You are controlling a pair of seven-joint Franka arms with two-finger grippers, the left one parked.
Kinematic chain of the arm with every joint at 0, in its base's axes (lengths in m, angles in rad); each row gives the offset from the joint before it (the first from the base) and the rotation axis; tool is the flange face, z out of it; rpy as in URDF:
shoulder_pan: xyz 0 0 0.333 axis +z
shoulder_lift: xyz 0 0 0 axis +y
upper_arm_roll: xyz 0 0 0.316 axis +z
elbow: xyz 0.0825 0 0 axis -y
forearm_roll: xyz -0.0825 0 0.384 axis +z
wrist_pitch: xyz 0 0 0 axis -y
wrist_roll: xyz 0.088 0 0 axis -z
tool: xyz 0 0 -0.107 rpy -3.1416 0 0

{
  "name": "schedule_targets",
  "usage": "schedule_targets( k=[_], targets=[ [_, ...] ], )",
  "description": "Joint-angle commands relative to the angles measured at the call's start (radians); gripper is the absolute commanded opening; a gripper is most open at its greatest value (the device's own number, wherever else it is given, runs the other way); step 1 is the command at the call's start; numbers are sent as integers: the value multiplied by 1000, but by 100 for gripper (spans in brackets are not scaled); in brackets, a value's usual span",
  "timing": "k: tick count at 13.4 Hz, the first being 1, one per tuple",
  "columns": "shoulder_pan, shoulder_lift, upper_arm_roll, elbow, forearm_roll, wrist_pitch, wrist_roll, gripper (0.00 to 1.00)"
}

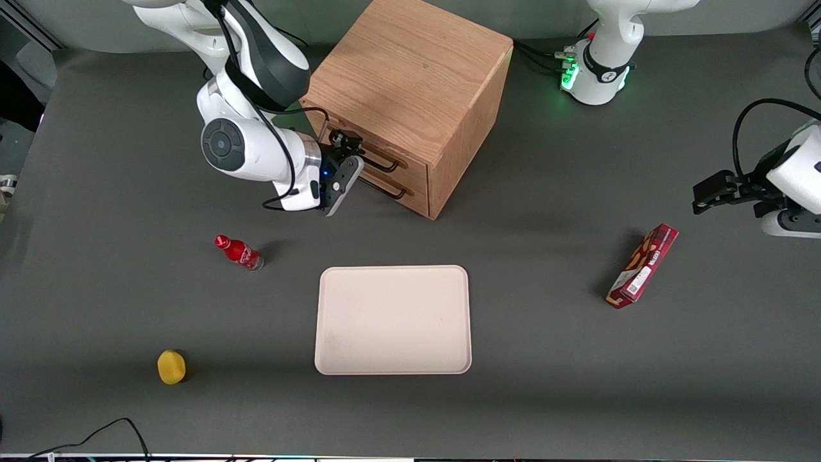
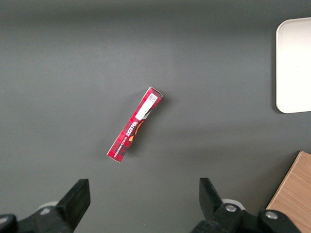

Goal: Open upper drawer

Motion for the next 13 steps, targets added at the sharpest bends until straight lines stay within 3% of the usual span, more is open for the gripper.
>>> schedule_targets(
  k=[1,13],
  targets=[
    [6,1,1,-18,26,33,-4,100],
    [-1,55,0,-13,-7,87,-8,100]
  ],
)
